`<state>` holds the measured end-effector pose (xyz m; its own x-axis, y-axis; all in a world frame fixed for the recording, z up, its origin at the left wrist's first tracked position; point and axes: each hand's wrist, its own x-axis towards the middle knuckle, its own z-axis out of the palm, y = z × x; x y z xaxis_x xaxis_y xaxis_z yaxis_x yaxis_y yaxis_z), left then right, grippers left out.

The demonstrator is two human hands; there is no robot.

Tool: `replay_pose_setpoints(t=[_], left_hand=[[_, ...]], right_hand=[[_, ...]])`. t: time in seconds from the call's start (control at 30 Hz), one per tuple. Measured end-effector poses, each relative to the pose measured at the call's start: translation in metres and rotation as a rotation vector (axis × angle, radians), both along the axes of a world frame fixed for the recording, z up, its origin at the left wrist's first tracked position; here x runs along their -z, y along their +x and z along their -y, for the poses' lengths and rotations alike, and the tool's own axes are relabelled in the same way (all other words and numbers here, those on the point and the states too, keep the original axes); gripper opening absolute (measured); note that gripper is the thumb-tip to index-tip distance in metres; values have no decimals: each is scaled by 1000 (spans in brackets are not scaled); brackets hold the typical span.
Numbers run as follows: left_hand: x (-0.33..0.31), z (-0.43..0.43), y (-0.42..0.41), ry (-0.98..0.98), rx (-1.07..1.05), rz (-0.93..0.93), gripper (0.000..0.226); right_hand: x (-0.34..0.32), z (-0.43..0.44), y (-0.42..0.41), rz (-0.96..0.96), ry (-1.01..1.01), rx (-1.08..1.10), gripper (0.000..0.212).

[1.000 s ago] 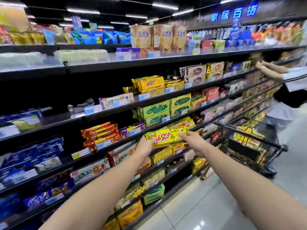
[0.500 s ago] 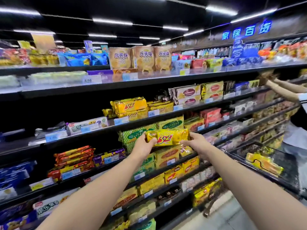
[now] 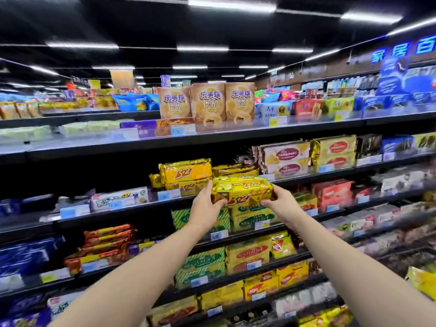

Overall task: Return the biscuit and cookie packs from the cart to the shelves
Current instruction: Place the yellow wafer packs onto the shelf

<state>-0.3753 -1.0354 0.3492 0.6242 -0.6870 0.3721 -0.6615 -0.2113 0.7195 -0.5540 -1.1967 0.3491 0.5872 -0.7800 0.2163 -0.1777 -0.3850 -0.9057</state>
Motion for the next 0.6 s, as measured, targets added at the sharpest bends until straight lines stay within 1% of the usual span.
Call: replay_pose_setpoints(t=[0.13, 0.23, 0.37, 0.5, 0.6], left_hand=[[-11, 35, 19, -29, -34, 118, 88], [-17, 62, 36, -34, -52, 181, 89], [-17, 92, 62, 23, -76, 255, 89], [-12, 110, 78, 44, -121, 372, 78], [-15, 120, 86, 47, -165, 551, 63]], right_hand=[[-8, 35, 24, 18, -78, 41, 35], [-13, 63, 42, 27, -93, 49, 33], [-18, 99, 64, -12, -101, -9, 43], [-15, 124, 80, -3, -135, -24, 41], [-20, 137, 91, -3, -149, -22, 40]])
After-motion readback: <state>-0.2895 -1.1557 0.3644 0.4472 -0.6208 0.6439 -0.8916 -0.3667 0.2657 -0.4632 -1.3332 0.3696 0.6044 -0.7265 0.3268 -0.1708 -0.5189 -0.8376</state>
